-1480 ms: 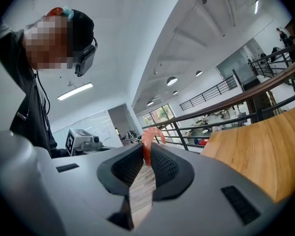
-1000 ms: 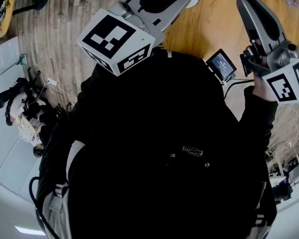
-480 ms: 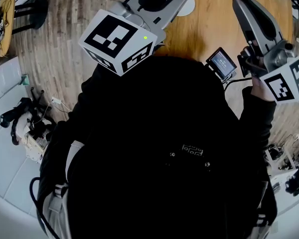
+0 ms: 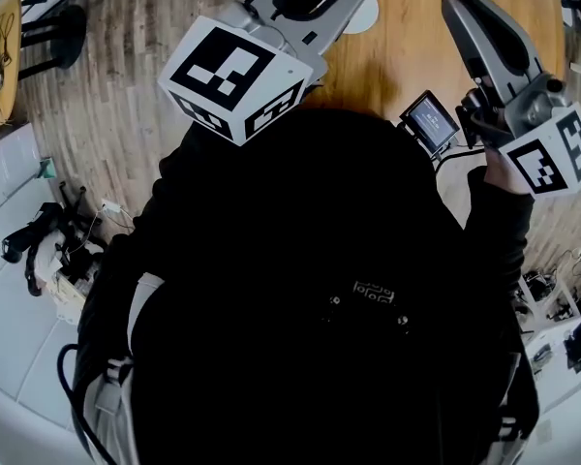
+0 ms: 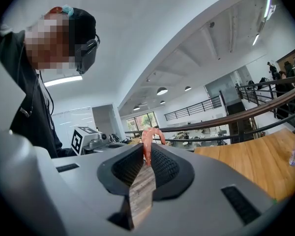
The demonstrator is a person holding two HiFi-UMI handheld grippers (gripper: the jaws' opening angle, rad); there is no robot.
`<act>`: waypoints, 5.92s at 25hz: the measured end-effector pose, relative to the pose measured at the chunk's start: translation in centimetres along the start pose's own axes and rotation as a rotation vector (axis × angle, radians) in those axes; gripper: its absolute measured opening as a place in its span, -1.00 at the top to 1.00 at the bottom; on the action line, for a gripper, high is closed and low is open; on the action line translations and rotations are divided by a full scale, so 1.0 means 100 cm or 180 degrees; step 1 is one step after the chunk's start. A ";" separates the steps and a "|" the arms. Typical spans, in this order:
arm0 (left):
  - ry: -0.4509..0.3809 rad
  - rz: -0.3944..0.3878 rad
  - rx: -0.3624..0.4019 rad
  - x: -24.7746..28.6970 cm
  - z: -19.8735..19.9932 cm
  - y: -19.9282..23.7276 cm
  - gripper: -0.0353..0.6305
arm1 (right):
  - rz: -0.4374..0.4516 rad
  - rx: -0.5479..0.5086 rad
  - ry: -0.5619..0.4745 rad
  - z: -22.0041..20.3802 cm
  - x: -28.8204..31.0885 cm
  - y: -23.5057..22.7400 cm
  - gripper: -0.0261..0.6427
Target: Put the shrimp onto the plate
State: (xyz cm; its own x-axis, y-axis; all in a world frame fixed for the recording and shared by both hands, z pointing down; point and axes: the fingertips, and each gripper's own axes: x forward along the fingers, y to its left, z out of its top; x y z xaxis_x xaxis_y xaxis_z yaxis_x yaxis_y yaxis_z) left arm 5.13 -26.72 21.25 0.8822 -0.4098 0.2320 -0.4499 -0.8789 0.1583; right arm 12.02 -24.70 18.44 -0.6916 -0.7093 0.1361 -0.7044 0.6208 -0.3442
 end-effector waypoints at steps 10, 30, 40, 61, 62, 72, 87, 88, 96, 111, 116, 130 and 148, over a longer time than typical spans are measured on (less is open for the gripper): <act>0.0041 0.0028 -0.0070 -0.005 -0.017 0.013 0.90 | -0.0017 0.0018 0.0041 -0.015 0.009 -0.009 0.75; 0.0313 0.0315 -0.0443 -0.032 -0.078 0.041 0.90 | 0.0084 -0.0163 0.0630 -0.059 0.040 -0.028 0.75; 0.0269 0.0299 -0.0404 -0.032 -0.080 0.039 0.90 | 0.0147 -0.0182 0.0776 -0.071 0.044 -0.036 0.75; 0.0234 0.0397 -0.0533 -0.046 -0.102 0.040 0.90 | 0.0147 -0.0172 0.1093 -0.121 0.055 -0.042 0.75; 0.0237 0.0409 -0.0548 -0.047 -0.101 0.038 0.90 | 0.0151 -0.0177 0.1109 -0.121 0.055 -0.043 0.75; 0.0203 0.0529 -0.0752 -0.052 -0.109 0.037 0.90 | 0.0142 -0.0163 0.1345 -0.147 0.075 -0.067 0.75; 0.0216 0.0819 -0.0848 -0.069 -0.121 0.030 0.90 | 0.0234 -0.0210 0.1738 -0.207 0.091 -0.095 0.75; 0.0226 0.0826 -0.0844 -0.069 -0.121 0.025 0.90 | 0.0233 -0.0225 0.1766 -0.211 0.087 -0.096 0.75; 0.0302 0.0959 -0.0886 -0.071 -0.135 0.002 0.90 | 0.0279 -0.0254 0.1944 -0.251 0.076 -0.112 0.75; 0.0332 0.1268 -0.1002 -0.091 -0.149 -0.018 0.90 | 0.0246 -0.0355 0.2457 -0.337 0.071 -0.142 0.75; 0.0321 0.1333 -0.1020 -0.097 -0.149 -0.017 0.90 | 0.0151 -0.0416 0.2687 -0.369 0.075 -0.157 0.75; 0.0304 0.1466 -0.1071 -0.113 -0.153 -0.017 0.90 | -0.0058 -0.0769 0.3073 -0.414 0.077 -0.174 0.74; 0.0274 0.1447 -0.1027 -0.113 -0.149 -0.019 0.90 | -0.0108 -0.0785 0.3030 -0.405 0.084 -0.165 0.37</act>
State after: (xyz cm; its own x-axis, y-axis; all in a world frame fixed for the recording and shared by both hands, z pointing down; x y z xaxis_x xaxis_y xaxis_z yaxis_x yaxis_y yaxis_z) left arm -6.05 -16.78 32.65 0.5812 -0.6965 0.4208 -0.8138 -0.4938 0.3065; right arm 11.36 -27.37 62.93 -0.4338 -0.2300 0.8712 -0.6650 0.7341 -0.1373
